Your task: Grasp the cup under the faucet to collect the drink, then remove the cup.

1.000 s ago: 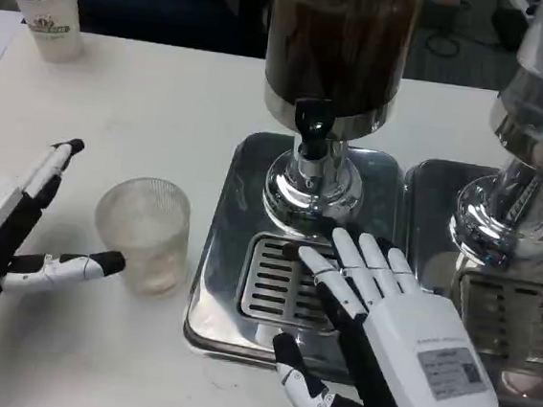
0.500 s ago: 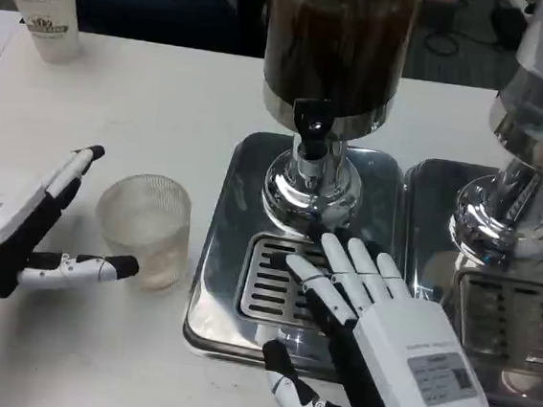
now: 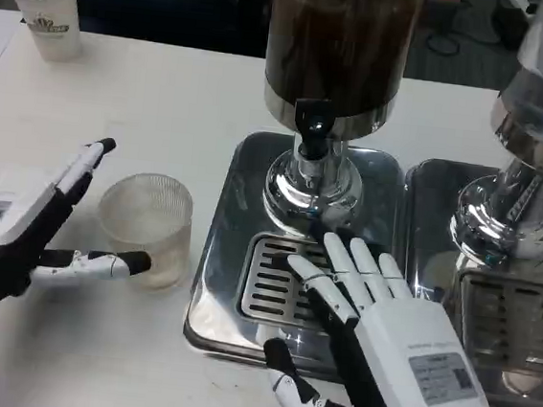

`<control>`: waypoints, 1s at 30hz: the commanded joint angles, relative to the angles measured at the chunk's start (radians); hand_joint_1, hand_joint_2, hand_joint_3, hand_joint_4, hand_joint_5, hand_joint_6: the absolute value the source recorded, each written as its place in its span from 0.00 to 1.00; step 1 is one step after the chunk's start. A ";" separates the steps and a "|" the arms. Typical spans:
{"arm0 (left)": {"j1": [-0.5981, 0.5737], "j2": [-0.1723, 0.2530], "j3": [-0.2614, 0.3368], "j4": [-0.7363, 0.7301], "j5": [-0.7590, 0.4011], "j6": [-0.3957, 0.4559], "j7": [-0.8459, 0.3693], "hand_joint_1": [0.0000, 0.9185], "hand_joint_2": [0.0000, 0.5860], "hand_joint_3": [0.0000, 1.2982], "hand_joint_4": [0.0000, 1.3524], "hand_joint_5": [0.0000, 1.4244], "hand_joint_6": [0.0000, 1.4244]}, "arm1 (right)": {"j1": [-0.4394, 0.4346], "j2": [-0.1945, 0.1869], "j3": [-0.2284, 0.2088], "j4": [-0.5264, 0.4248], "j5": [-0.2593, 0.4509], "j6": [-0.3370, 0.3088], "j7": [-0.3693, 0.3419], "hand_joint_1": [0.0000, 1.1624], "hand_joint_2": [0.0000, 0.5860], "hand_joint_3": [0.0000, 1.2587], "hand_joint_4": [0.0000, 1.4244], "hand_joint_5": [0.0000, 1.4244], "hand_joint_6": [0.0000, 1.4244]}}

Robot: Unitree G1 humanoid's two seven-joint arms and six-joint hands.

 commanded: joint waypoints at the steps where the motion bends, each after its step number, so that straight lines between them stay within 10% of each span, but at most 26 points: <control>1: -0.020 -0.022 0.013 0.024 -0.043 0.004 -0.035 0.04 0.00 0.00 0.02 0.16 0.16 | 0.008 0.002 -0.007 -0.019 0.008 0.011 0.011 0.35 0.83 0.16 0.00 0.00 0.00; 30: -0.019 -0.132 0.038 0.054 -0.113 0.008 -0.085 0.05 0.03 0.00 0.06 0.19 0.18 | 0.041 0.009 -0.027 -0.050 0.027 0.041 0.047 0.35 0.83 0.17 0.07 0.02 0.00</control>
